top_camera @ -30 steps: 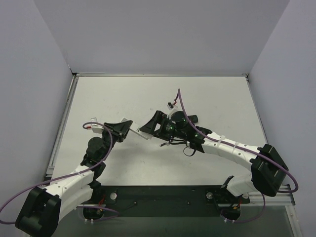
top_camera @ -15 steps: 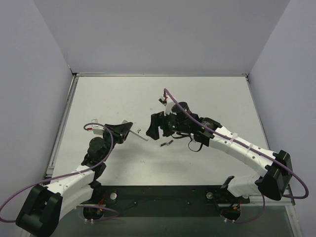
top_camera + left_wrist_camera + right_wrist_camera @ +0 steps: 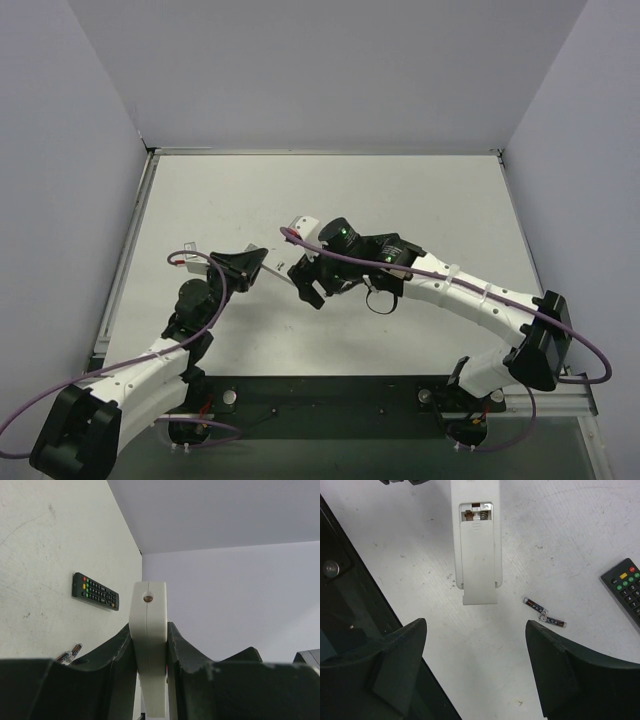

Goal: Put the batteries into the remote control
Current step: Remove the battery cover from the remote control.

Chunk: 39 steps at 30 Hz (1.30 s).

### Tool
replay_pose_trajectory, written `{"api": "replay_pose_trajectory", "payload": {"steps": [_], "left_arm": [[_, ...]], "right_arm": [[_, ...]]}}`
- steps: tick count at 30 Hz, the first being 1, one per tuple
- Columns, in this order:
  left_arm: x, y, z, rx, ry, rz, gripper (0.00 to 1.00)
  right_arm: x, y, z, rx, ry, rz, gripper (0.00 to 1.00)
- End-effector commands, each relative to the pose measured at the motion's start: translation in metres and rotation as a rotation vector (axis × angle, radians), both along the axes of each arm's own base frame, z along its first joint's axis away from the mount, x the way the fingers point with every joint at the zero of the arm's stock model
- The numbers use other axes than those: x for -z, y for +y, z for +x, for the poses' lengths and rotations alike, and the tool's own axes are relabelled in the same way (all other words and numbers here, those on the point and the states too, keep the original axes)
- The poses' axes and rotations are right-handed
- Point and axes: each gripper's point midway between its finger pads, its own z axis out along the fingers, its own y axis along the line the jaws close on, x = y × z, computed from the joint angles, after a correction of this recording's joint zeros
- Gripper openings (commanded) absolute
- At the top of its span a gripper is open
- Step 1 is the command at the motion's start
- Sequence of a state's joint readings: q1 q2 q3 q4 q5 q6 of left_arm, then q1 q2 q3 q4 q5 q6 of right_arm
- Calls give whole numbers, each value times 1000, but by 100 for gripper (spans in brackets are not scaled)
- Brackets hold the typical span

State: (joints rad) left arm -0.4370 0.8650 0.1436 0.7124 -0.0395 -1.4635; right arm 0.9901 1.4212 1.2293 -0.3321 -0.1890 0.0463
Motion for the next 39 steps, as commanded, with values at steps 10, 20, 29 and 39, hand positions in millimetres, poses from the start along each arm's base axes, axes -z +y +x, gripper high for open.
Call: {"api": "replay_pose_trajectory", "payload": {"steps": [10, 20, 29, 39], "left_arm": [[-27, -3, -3, 26, -60, -47, 0], [-29, -3, -4, 27, -64, -52, 0], [-31, -4, -4, 28, -70, -57, 0], [-28, -2, -4, 23, -71, -49, 0]], "right_arm": [[-10, 10, 13, -56, -77, -73, 61], [-4, 15, 12, -68, -72, -102, 52], [1, 18, 11, -74, -66, -114, 42], [1, 19, 7, -84, -63, -121, 18]]}}
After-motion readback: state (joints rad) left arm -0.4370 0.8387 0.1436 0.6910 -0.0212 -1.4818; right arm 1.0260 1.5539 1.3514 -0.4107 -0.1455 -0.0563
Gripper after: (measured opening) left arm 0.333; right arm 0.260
